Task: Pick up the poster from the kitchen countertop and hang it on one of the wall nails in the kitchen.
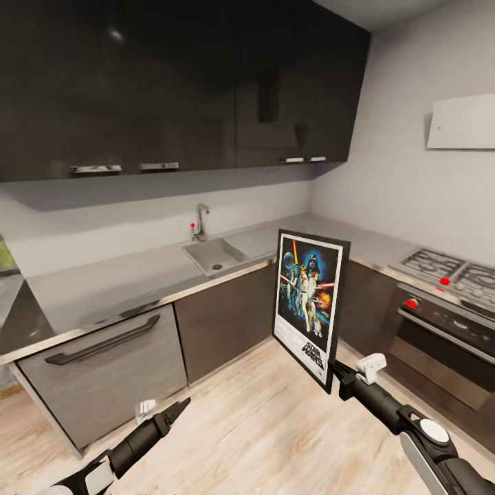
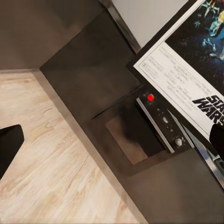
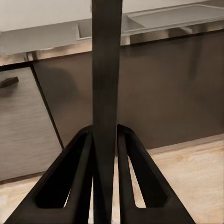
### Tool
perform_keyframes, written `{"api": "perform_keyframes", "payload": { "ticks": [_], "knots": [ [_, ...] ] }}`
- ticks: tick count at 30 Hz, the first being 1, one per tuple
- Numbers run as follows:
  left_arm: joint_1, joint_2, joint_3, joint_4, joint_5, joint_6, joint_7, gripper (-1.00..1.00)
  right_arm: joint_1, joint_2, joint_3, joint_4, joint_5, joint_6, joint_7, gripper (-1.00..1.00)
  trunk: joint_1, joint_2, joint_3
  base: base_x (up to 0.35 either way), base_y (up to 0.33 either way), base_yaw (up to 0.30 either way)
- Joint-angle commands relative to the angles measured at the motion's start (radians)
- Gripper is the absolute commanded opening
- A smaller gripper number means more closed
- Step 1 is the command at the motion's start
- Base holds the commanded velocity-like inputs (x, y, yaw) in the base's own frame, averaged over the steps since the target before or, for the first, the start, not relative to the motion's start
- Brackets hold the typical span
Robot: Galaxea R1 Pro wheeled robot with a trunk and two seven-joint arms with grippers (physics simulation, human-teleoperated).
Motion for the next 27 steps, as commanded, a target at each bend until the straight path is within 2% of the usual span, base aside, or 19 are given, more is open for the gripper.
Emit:
{"api": "perform_keyframes", "payload": {
  "ticks": [1, 14, 19, 27],
  "knots": [
    [-0.001, 0.0, -0.008, 0.0, 0.006, -0.009, -0.001, 1.0, -0.001, -0.001, 0.001, 0.0, -0.012, 0.002, 0.003, -1.0, 0.001, -0.002, -0.002, -0.053, 0.012, 0.151],
    [-0.001, 0.001, -0.003, 0.0, 0.006, -0.009, -0.001, 1.0, -0.001, -0.001, 0.001, -0.002, -0.012, 0.002, 0.003, -1.0, 0.001, -0.002, -0.002, -0.234, 0.152, 0.054],
    [-0.001, 0.002, -0.001, 0.0, 0.006, -0.009, -0.001, 1.0, -0.001, 0.0, 0.001, -0.002, -0.011, 0.002, 0.003, -1.0, 0.001, -0.002, -0.002, -0.219, 0.11, 0.235],
    [-0.001, 0.002, 0.0, 0.0, 0.006, -0.009, -0.001, 1.0, -0.001, 0.0, 0.001, -0.002, -0.011, 0.002, 0.003, -1.0, 0.001, -0.002, -0.002, -0.041, 0.146, 0.285]
  ]
}}
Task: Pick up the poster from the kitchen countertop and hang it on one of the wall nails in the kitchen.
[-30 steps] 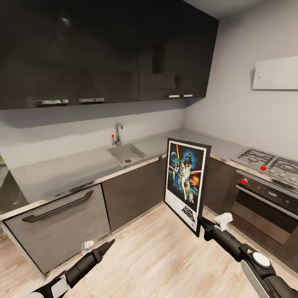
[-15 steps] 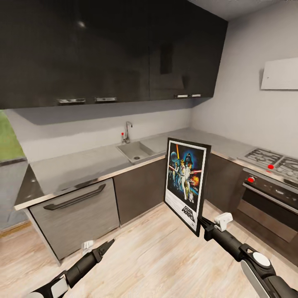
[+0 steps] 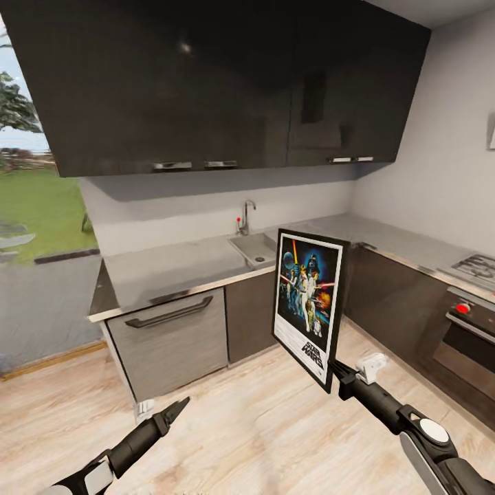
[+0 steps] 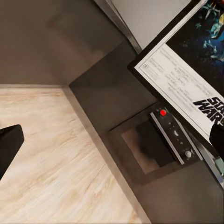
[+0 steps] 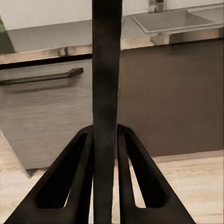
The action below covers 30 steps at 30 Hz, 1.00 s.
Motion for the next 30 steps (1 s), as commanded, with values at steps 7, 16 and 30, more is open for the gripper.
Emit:
{"api": "perform_keyframes", "payload": {
  "ticks": [7, 16, 30],
  "knots": [
    [-0.001, 0.0, -0.008, 0.0, 0.006, -0.009, -0.001, 1.0, -0.001, -0.001, 0.001, -0.001, -0.012, 0.002, 0.003, -1.0, 0.001, -0.002, -0.002, -0.116, 0.275, 0.289],
    [-0.001, 0.001, -0.008, 0.001, 0.054, -0.009, -0.001, 1.0, -0.001, -0.001, 0.002, -0.001, -0.01, 0.002, 0.003, -1.0, 0.001, -0.002, -0.002, -0.139, 0.285, 0.289],
    [0.195, 0.056, -0.007, 0.006, 0.151, -0.044, 0.091, 1.0, -0.001, 0.0, 0.006, -0.003, -0.01, 0.002, 0.002, -1.0, 0.001, -0.002, -0.002, -0.064, 0.115, 0.289]
  ]
}}
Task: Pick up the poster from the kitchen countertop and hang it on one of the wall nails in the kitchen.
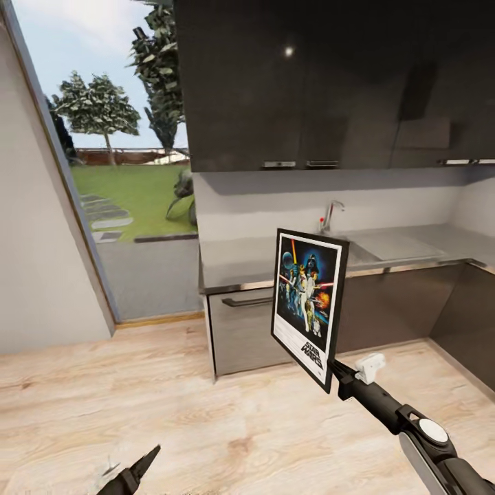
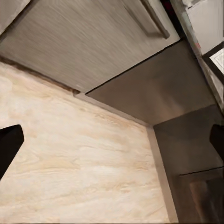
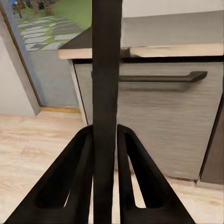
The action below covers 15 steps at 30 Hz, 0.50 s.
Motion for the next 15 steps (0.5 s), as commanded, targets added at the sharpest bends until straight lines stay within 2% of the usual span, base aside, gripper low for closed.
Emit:
{"api": "perform_keyframes", "payload": {
  "ticks": [1, 2, 3, 7, 11, 15],
  "knots": [
    [0.013, 0.006, -0.008, 0.001, 0.025, -0.014, 0.004, 1.0, -0.001, -0.001, 0.002, 0.0, -0.012, 0.002, 0.004, -1.0, 0.001, -0.002, -0.002, -0.003, 0.006, 0.289],
    [0.026, 0.013, -0.008, 0.001, 0.044, -0.02, 0.008, 1.0, -0.001, -0.001, 0.002, -0.001, -0.012, 0.002, 0.003, -1.0, 0.001, -0.002, -0.002, -0.003, 0.004, 0.289],
    [0.053, 0.026, -0.008, 0.001, 0.086, -0.028, 0.014, 1.0, -0.001, -0.001, 0.002, -0.001, -0.012, 0.002, 0.004, -1.0, 0.001, -0.002, -0.002, -0.002, 0.003, 0.289],
    [0.126, 0.047, -0.009, 0.001, 0.164, -0.041, 0.016, 1.0, -0.001, 0.002, 0.005, -0.001, -0.011, 0.002, 0.003, -1.0, 0.001, -0.002, -0.002, -0.001, 0.002, 0.289],
    [0.147, 0.052, -0.012, 0.0, 0.185, -0.047, 0.014, 1.0, -0.001, 0.009, 0.007, -0.001, -0.007, 0.002, 0.002, -1.0, 0.001, -0.002, -0.002, 0.0, 0.0, 0.289],
    [0.152, 0.053, -0.011, -0.001, 0.19, -0.048, 0.014, 1.0, -0.001, 0.011, 0.007, -0.001, -0.006, 0.002, 0.002, -1.0, 0.001, -0.002, -0.002, 0.0, 0.0, 0.289]
  ]
}}
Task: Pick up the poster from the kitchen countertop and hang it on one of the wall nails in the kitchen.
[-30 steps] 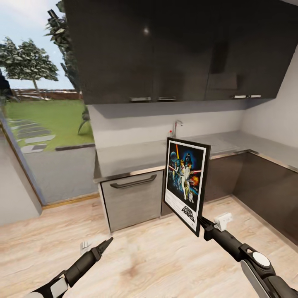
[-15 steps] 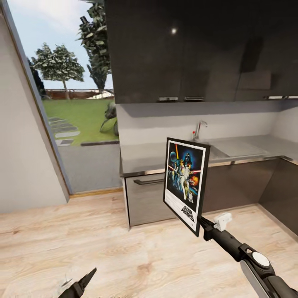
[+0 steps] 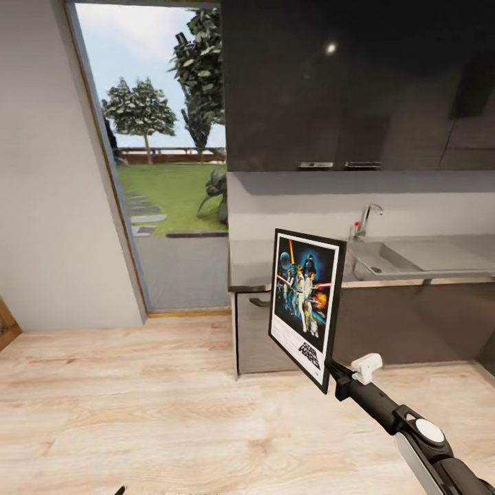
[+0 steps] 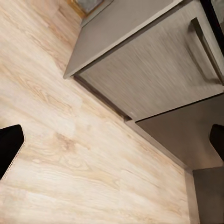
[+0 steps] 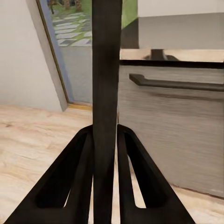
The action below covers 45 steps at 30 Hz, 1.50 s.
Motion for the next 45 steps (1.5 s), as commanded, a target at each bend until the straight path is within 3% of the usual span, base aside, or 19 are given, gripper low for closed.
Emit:
{"api": "perform_keyframes", "payload": {
  "ticks": [1, 16, 23, 45],
  "knots": [
    [0.0, 0.0, -0.008, 0.0, 0.008, -0.006, -0.001, 1.0, -0.001, 0.0, 0.001, 0.0, -0.012, 0.002, 0.003, -1.0, 0.001, -0.002, -0.002, 0.059, 0.0, 0.289],
    [0.001, 0.002, -0.008, 0.0, 0.009, -0.006, -0.002, 1.0, -0.001, 0.0, 0.003, 0.0, -0.008, 0.002, 0.003, -1.0, 0.001, -0.002, -0.002, 0.229, 0.077, 0.289],
    [0.001, 0.002, -0.008, 0.0, 0.008, -0.006, -0.002, 1.0, -0.001, 0.002, 0.003, 0.001, 0.014, 0.003, 0.003, -1.0, 0.001, -0.002, -0.002, 0.281, 0.169, 0.289],
    [0.001, 0.002, -0.008, 0.0, 0.007, -0.006, -0.003, 1.0, -0.001, 0.003, 0.004, 0.001, 0.016, 0.003, 0.004, -1.0, 0.001, -0.002, -0.002, 0.241, 0.207, 0.241]
  ]
}}
